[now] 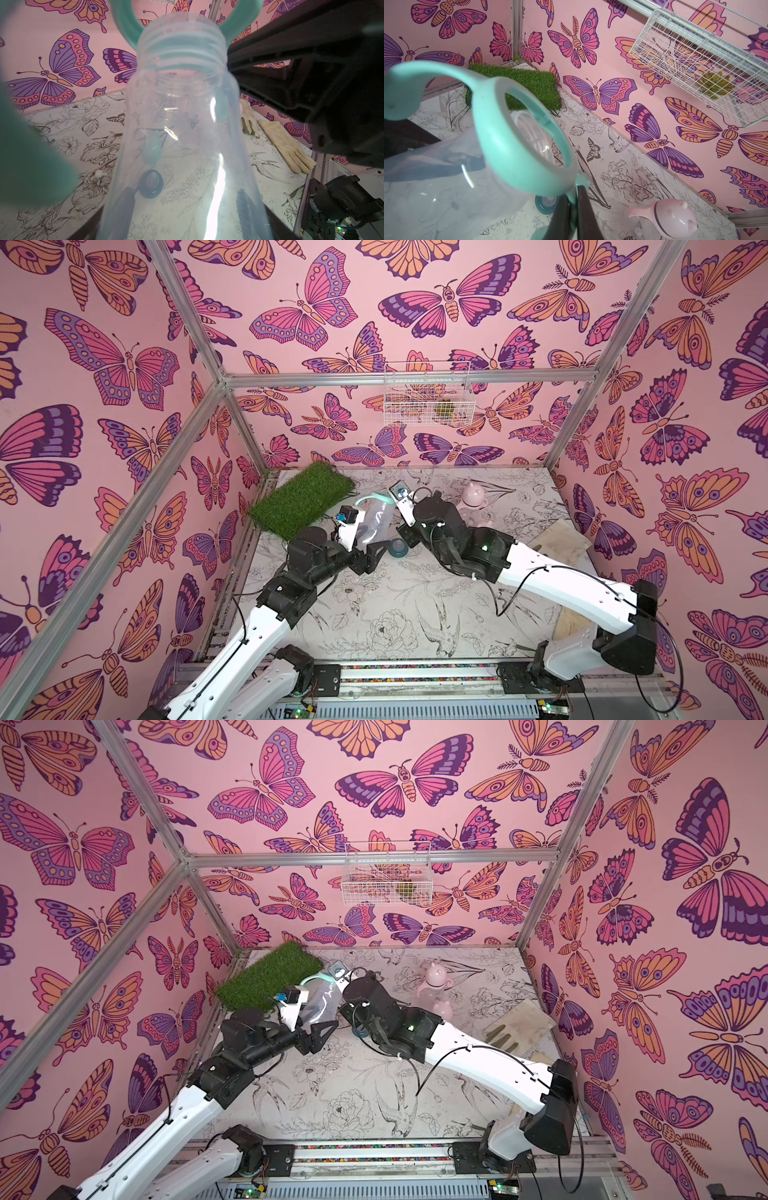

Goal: Assemble the baby bottles
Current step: Put on the handle of the baby bottle.

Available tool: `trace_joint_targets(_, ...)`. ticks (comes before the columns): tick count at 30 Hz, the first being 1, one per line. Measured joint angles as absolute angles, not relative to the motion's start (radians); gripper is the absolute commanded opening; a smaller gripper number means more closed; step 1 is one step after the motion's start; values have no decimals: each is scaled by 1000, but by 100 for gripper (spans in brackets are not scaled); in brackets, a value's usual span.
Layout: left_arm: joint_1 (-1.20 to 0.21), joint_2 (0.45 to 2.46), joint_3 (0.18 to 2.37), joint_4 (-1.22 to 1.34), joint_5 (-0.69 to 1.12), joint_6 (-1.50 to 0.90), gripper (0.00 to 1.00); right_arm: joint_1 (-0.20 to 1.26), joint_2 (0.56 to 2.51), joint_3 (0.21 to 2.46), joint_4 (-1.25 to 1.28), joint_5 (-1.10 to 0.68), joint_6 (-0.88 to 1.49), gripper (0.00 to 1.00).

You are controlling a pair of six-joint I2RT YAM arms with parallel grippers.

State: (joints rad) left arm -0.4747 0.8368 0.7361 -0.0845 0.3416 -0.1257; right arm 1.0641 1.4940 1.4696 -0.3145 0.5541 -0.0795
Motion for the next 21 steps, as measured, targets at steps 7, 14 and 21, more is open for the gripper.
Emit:
trace_joint_targets(7,-478,824,736,-88,331,-139,0,1078,1494,1444,-297,596,-86,0)
trace_joint_targets(14,-479,817,736,-91,336,-139,0,1085,1494,1426,-282,616,-107,0)
trace_joint_targets(21,-479,817,736,-91,322,-139,0,1096,1494,1416,-279,594,-109,0)
